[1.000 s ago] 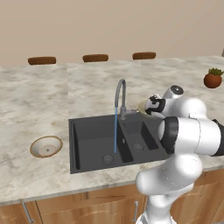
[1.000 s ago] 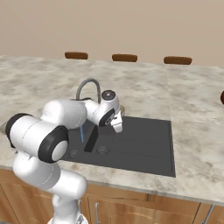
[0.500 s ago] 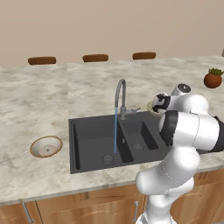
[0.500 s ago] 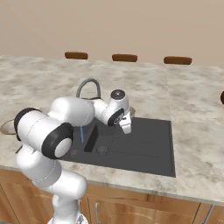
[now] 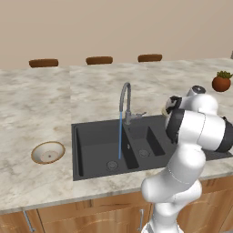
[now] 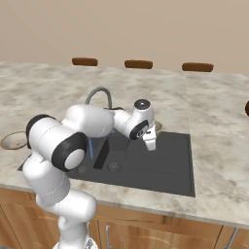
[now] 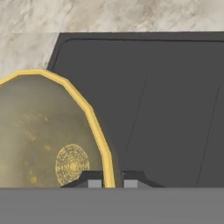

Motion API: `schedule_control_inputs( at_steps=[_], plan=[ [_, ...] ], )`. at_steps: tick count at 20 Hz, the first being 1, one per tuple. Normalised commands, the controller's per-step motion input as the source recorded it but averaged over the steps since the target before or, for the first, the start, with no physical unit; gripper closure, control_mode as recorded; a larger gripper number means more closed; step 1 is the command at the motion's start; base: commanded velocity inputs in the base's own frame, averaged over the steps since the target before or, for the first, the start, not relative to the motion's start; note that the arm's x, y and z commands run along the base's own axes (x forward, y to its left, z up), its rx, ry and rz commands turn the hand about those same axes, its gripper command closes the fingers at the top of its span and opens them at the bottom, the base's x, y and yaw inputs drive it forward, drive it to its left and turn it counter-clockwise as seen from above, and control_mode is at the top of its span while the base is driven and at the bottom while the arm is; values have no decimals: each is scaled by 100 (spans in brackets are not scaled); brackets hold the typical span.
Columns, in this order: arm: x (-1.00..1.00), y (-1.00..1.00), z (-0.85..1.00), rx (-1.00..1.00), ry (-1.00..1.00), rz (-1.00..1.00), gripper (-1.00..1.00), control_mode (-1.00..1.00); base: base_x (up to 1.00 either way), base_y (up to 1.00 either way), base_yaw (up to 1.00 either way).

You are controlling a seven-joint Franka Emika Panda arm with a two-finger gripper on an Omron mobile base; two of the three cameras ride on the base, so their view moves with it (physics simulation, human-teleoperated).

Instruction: Rinse each bowl for a few seconds and place them down in the sink or on the counter.

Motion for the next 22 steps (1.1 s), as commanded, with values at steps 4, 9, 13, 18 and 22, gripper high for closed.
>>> schedule_control_inputs(
  at_steps=[4,9,13,18,22],
  plan=[
    [-1,-20,-8,0,10,-8,100,-100,0,0,0],
    [-7,0,-18,0,9,-7,100,-100,0,0,0],
    [-1,0,-26,1,4,-5,100,-100,0,0,0],
    [-2,-10,-34,5,0,-1,100,-100,0,0,0],
    [0,-17,-37,4,0,0,100,-100,0,0,0]
  ],
)
